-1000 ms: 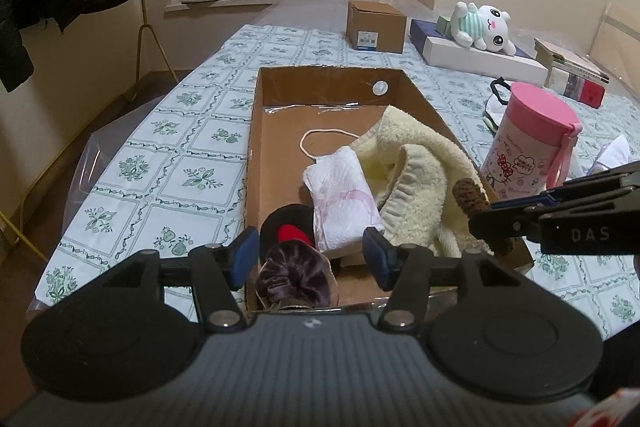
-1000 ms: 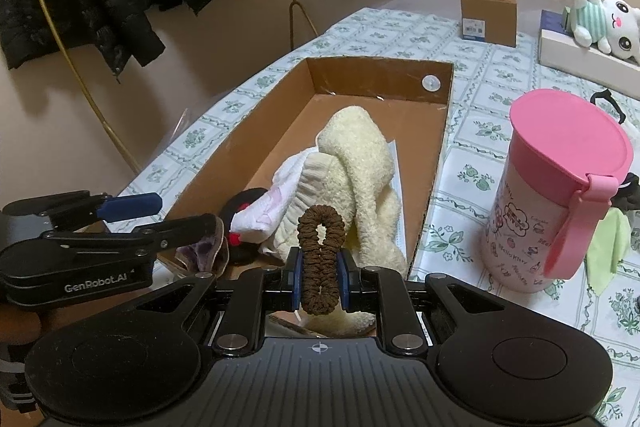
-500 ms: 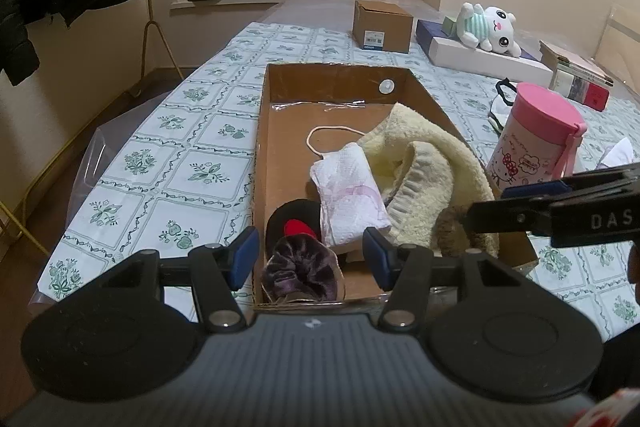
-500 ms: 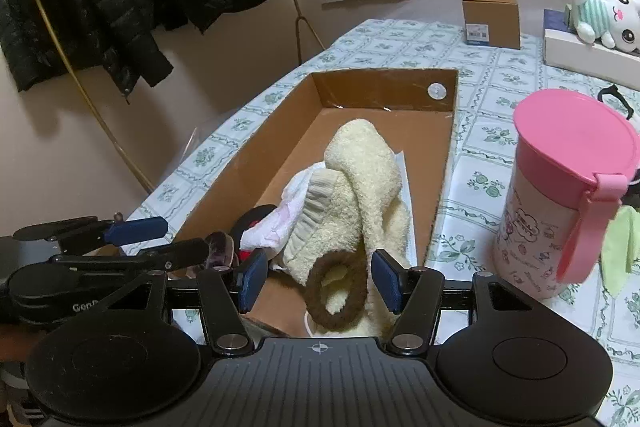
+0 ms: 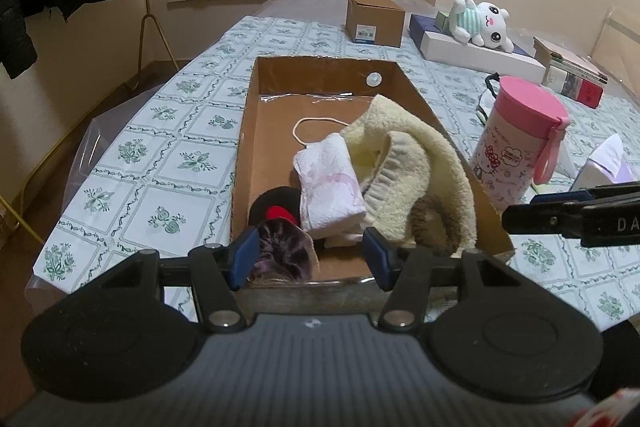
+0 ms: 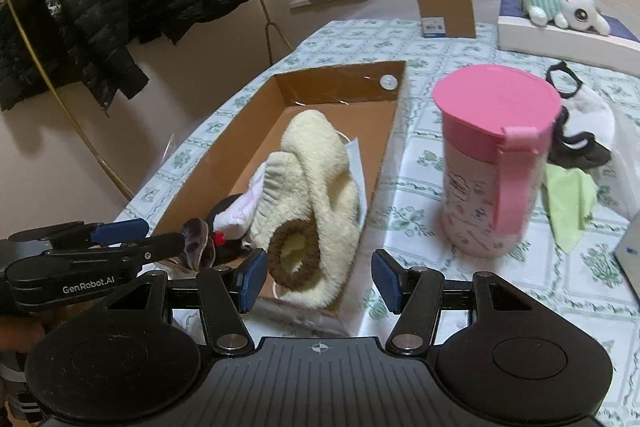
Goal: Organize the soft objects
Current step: 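Open both grippers to drop the scrunchie and hair tie into the box, then move both tools back toward the white plastic bag and tissue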
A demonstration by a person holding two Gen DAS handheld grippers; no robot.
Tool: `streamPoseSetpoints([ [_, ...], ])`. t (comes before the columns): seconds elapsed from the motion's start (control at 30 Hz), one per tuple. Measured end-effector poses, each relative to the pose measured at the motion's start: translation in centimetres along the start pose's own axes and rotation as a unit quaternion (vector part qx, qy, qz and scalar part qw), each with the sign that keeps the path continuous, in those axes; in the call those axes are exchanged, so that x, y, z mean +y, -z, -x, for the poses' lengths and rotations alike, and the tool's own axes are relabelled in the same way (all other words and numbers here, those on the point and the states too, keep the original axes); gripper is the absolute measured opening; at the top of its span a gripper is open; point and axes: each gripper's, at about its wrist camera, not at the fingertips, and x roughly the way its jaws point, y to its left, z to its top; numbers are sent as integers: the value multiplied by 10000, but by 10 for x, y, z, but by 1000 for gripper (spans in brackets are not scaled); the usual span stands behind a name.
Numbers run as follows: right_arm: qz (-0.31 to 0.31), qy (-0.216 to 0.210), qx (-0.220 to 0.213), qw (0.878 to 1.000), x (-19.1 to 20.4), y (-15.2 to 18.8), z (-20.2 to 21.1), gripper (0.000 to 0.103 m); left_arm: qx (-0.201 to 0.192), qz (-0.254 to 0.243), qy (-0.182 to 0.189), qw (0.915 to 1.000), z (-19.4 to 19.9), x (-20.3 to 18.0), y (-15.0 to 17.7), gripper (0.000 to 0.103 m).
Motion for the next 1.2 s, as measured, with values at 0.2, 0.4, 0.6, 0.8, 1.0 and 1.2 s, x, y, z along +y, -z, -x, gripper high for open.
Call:
streamPoseSetpoints([
  [0.2,-74,75,-37,9999,-7,8,17,58,-4,12,4,10000,8,-9,2,54],
  [0.4,-137,154,-96,9997,-17,14,36,58,-70,-25,43,10000,19,-27,4,55],
  [0.6,-282,295,-209,9989,-34,20,58,58,-87,-161,164,9997,25,-50,4,55],
  [0.8,-537,450,-354,9969,-55,26,79,58,-124,-392,397,9984,30,-78,3,55],
  [1.0,-832,658,-505,9931,-81,34,102,58,-151,-629,660,9957,30,-106,0,55],
  [1.2,-1056,875,-641,9885,-105,42,123,58,-176,-809,879,9927,30,-130,-4,57],
])
